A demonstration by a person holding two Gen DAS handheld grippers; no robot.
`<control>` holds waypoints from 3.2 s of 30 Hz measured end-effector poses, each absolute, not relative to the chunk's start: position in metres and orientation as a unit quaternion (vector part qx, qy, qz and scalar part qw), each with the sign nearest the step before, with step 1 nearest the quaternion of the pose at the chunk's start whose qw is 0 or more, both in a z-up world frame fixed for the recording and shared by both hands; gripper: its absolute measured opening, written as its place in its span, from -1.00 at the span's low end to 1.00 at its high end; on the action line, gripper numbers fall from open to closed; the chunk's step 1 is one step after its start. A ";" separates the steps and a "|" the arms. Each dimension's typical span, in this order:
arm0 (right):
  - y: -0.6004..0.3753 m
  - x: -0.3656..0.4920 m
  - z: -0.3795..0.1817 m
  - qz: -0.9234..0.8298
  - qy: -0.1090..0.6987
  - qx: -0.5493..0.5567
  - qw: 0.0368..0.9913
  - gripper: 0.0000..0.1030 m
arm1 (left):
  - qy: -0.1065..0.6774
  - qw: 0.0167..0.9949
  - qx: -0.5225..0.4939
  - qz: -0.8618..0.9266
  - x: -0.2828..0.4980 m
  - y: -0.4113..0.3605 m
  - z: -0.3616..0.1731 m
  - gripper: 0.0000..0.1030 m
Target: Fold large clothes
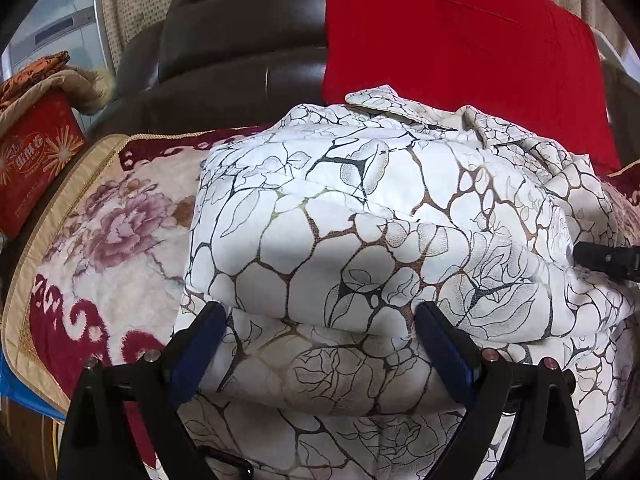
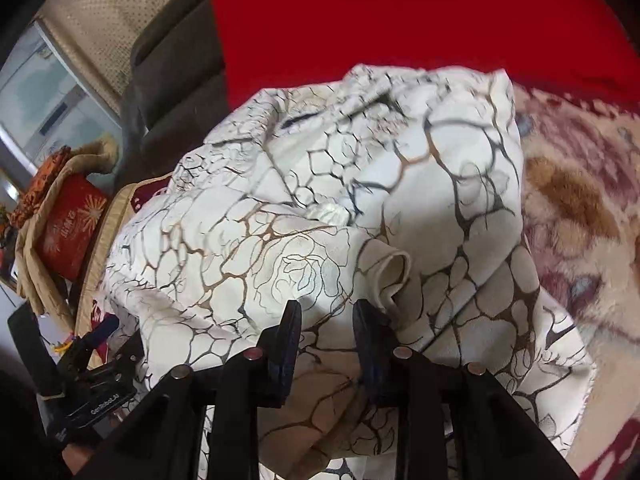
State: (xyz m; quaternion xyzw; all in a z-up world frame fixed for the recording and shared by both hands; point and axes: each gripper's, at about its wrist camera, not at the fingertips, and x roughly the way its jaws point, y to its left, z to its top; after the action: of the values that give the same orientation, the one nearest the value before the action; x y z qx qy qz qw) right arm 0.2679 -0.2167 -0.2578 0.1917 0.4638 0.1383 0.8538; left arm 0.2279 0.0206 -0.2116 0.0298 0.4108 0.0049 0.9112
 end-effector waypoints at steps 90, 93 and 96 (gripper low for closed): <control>-0.300 0.102 -0.260 0.145 0.432 0.251 0.854 0.55 | 0.459 0.885 -0.034 -0.064 0.103 0.121 -0.224 0.87; -0.301 0.086 -0.272 0.128 0.466 0.241 0.842 0.55 | 0.463 0.881 -0.059 -0.084 0.092 0.117 -0.228 0.72; -0.296 0.072 -0.290 0.109 0.509 0.225 0.823 0.55 | 0.483 0.870 -0.055 -0.085 0.089 0.106 -0.238 0.67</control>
State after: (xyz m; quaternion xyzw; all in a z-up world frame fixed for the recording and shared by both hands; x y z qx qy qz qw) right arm 0.0717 -0.2960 -0.2898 0.2254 0.5094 0.1086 0.8233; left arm 0.0895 0.1062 -0.2378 -0.0553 0.4830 -0.0848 0.8697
